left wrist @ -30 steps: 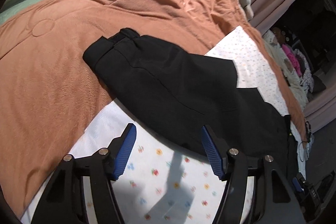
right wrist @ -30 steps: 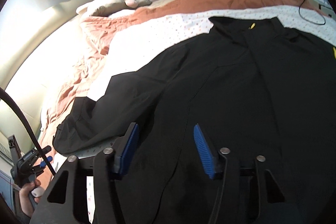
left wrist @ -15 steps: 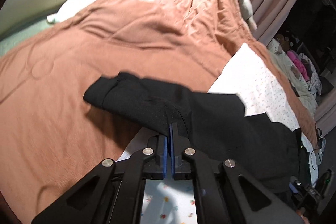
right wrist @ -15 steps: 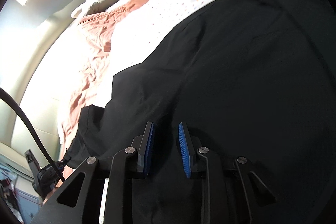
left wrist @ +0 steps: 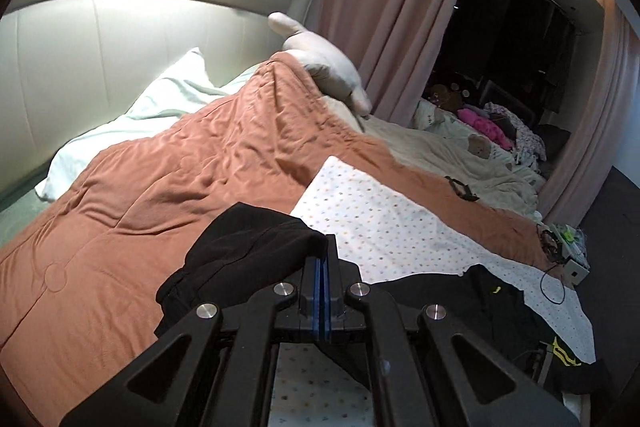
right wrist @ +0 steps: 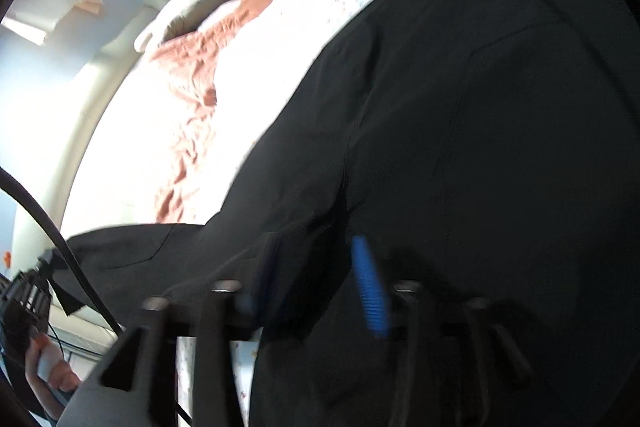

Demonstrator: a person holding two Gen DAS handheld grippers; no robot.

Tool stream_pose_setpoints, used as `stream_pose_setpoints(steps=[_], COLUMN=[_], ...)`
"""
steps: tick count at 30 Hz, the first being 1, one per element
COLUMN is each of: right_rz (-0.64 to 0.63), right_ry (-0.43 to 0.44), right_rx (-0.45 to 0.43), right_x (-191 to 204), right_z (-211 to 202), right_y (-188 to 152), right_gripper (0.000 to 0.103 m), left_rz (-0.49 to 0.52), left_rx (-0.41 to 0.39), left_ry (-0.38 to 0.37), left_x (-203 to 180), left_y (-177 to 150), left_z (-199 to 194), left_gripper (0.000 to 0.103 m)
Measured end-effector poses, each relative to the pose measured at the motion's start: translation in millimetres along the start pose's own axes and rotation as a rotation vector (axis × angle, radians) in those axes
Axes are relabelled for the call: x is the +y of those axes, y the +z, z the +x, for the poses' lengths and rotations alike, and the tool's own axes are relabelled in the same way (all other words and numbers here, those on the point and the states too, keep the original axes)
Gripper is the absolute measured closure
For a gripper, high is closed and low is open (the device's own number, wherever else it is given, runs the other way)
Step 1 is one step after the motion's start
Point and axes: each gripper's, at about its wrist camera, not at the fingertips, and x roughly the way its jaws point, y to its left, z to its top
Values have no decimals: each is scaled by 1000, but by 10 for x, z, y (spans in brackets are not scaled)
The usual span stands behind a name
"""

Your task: Fold large clothes

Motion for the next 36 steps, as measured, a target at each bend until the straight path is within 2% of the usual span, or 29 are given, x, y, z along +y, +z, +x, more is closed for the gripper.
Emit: stream_pose_setpoints(steps=[1, 5, 9, 12, 14, 24, 26, 29, 36], right_rz=[11, 73, 79, 56, 66, 127, 145, 163, 256], right_ry=[3, 33, 73, 21, 21, -43, -44, -42, -47], right_rx=[-16, -49, -71, -136, -150, -267, -284, -312, -349], right_x=[-20, -152, -191, -235, -314, -797, -850, -943, -1255], right_z=[-105, -494, -873, -1192, -1323, -1944, -1990, -2016, -2155], right_y=[-2, -83, -159, -245, -290, -491, -516, -366, -360], right_gripper=[42, 42, 42, 42, 42, 42, 42, 42, 42], left_rz=[14, 74, 138, 179, 200, 323, 343, 372, 418], left_rx=[-7, -23, -30, -24, -14, 53, 76, 103, 198], left_ry=[-18, -95, -157, -200, -224, -348, -371, -398, -442], left_x=[-123, -694, -1203, -1573, -1780, -2774, -2964, -3210, -3686], left_y=[24, 149, 212, 187, 156, -231, -337, -471, -933], left_z=[-48, -191, -298, -339, -333, -288, -222, -143, 199], left_gripper=[100, 100, 100, 100, 100, 100, 100, 100, 100])
